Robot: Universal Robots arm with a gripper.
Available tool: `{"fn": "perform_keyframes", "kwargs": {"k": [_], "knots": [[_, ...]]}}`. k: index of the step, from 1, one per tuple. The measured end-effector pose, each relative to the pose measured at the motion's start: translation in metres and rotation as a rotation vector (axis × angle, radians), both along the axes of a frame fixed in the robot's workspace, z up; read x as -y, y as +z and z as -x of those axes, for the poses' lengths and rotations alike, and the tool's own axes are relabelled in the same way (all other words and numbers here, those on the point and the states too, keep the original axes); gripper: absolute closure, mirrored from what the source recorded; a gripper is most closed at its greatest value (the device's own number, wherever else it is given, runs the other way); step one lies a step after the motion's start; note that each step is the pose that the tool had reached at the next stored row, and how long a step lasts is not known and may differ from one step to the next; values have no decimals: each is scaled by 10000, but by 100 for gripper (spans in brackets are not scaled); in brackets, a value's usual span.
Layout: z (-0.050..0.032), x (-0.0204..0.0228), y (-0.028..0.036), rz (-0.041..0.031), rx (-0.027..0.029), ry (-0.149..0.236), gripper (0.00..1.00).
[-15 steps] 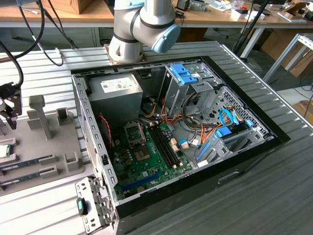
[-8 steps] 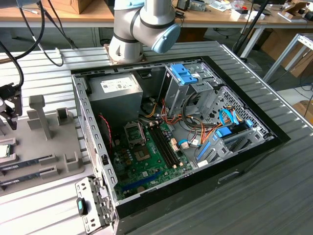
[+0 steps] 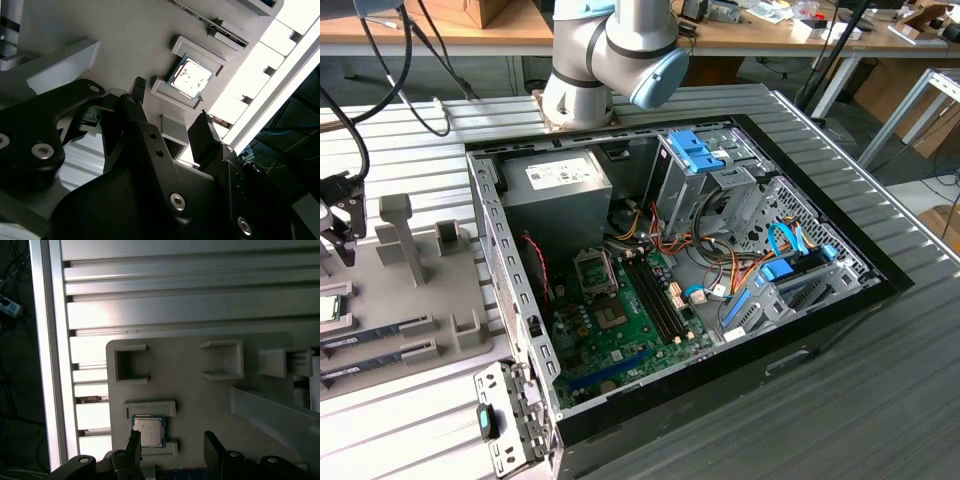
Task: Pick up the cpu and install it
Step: 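Pick up the cpu and move it towards the insertion slot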
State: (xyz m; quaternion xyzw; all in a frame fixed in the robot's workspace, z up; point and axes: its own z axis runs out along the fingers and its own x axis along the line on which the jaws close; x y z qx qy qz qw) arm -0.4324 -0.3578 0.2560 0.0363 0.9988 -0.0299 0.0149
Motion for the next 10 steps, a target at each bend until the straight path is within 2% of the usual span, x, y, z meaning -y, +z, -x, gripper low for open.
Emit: {"fn": "perform_keyframes", "kwargs": {"k": [10], "knots": [[0,1,-16,0,0,0,38]]}}
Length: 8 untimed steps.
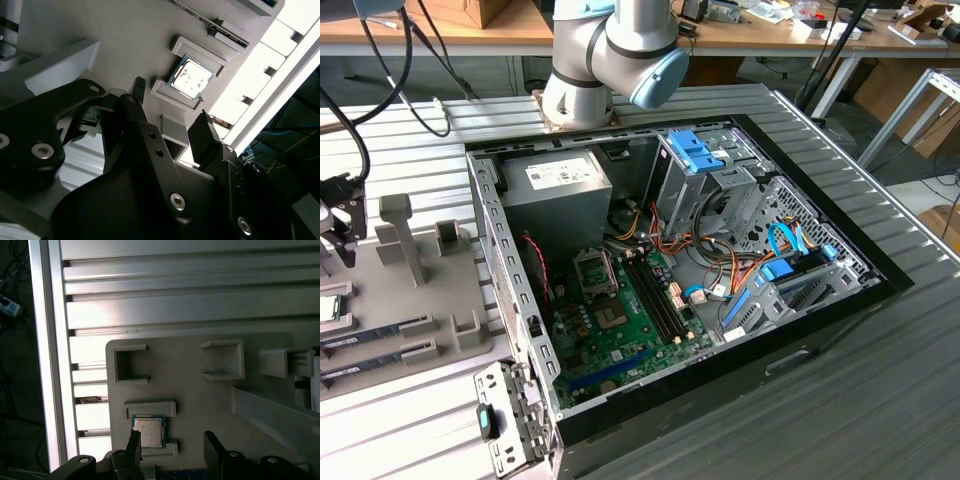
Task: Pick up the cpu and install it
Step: 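Pick up the cpu and move it towards the insertion slot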
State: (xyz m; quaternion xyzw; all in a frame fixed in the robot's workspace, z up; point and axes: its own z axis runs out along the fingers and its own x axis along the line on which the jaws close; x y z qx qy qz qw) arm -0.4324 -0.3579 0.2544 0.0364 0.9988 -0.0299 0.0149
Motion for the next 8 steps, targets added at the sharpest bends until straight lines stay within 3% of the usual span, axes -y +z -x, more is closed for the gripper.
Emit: {"fn": "perform_keyframes", "kwargs": {"k": [8], "knots": [[0,1,-16,0,0,0,38]]}}
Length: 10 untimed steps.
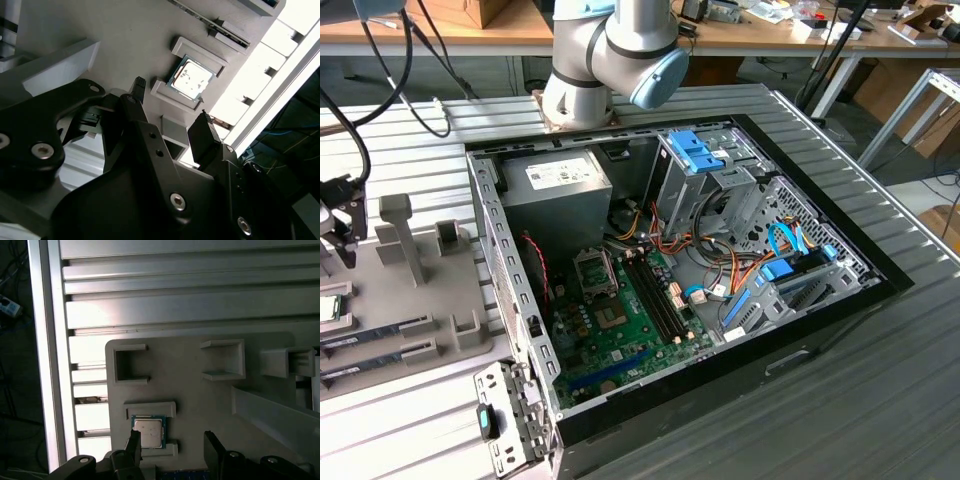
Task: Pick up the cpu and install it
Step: 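Pick up the cpu and move it towards the insertion slot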
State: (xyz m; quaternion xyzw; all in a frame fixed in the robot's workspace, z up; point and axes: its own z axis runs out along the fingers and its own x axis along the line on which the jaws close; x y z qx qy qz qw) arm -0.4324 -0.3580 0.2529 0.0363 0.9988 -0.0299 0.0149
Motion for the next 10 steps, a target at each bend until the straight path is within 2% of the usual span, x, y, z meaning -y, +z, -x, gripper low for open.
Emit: {"fn": "perform_keyframes", "kwargs": {"k": [10], "knots": [[0,1,-18,0,0,0,38]]}}
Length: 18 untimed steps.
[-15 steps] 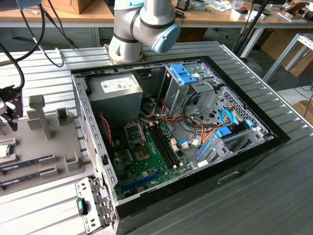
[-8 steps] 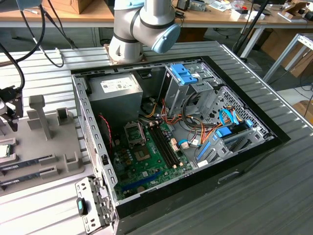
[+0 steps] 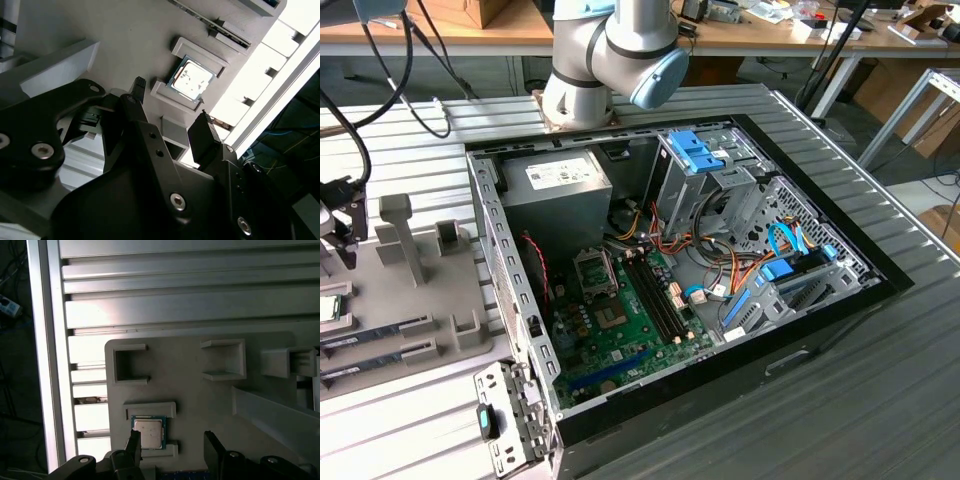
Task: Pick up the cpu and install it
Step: 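Pick up the cpu and move it towards the insertion slot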
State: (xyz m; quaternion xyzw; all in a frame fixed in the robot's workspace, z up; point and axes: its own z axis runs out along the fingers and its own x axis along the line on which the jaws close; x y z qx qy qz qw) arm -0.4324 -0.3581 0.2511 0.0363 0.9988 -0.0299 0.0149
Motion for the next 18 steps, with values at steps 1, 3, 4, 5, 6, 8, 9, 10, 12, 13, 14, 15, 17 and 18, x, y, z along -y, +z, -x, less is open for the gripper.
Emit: {"fn": "perform_keyframes", "kwargs": {"k": [1,3,4,5,6,8,9,10,12,13,14,15,17,18], "knots": [[0,0,-1,0,0,0,38],[0,0,-5,0,0,0,38],[0,0,-7,0,0,-1,38],[0,0,-8,0,0,0,38],[0,0,-10,0,0,-1,38],[0,0,-14,0,0,-1,38],[0,0,-15,0,0,-1,38],[0,0,-18,0,0,-1,38],[0,1,-21,0,1,0,38],[0,1,-22,0,0,-1,38],[0,1,-24,0,0,-1,38],[0,1,-26,0,0,-1,38],[0,1,-29,0,0,-1,38],[0,1,-31,0,0,-1,38]]}}
